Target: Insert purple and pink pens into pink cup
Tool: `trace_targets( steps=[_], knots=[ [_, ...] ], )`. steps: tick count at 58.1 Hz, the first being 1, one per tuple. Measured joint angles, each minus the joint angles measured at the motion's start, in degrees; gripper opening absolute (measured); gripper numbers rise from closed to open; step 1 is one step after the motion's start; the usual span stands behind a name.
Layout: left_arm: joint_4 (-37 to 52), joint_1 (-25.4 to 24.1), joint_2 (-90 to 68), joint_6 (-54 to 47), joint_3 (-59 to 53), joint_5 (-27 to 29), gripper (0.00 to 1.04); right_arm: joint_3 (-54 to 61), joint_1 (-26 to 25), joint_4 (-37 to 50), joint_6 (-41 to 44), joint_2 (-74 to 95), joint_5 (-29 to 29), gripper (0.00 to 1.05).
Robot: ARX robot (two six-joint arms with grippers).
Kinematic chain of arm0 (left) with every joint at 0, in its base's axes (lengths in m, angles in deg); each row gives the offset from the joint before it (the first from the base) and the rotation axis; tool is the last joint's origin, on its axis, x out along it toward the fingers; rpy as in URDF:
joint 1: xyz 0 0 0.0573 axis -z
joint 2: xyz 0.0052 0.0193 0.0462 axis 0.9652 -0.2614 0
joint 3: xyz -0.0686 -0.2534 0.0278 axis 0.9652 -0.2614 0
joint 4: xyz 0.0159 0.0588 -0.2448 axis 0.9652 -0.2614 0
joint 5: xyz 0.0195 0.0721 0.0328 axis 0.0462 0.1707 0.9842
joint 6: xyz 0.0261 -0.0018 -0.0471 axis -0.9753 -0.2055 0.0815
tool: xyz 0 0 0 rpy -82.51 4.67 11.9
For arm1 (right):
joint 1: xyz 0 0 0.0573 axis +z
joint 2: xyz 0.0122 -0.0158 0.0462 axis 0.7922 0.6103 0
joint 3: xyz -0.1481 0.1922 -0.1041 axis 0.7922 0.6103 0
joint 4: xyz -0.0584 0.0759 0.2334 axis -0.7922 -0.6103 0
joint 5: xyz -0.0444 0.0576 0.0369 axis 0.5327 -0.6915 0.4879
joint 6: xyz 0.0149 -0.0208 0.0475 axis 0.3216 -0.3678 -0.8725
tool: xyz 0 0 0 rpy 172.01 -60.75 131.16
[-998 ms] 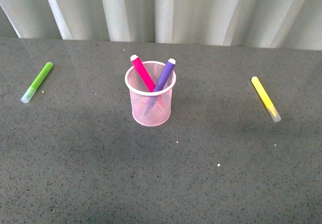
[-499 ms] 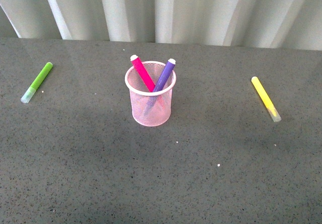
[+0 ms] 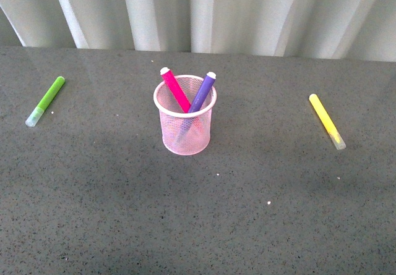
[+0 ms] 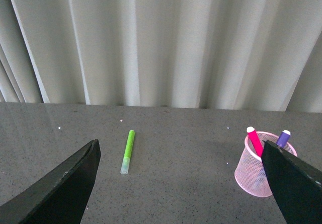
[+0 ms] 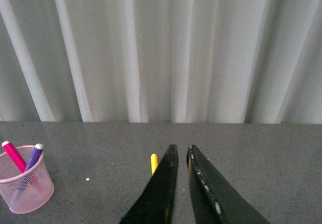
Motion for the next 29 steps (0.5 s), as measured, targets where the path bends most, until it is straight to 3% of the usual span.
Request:
trace_targets(
  steps=[29],
  knots=[
    [0.0, 0.0, 0.0, 0.0, 0.0, 0.0, 0.98, 0.0, 0.0, 0.0, 0.0, 0.0, 0.0, 0.99]
  ],
)
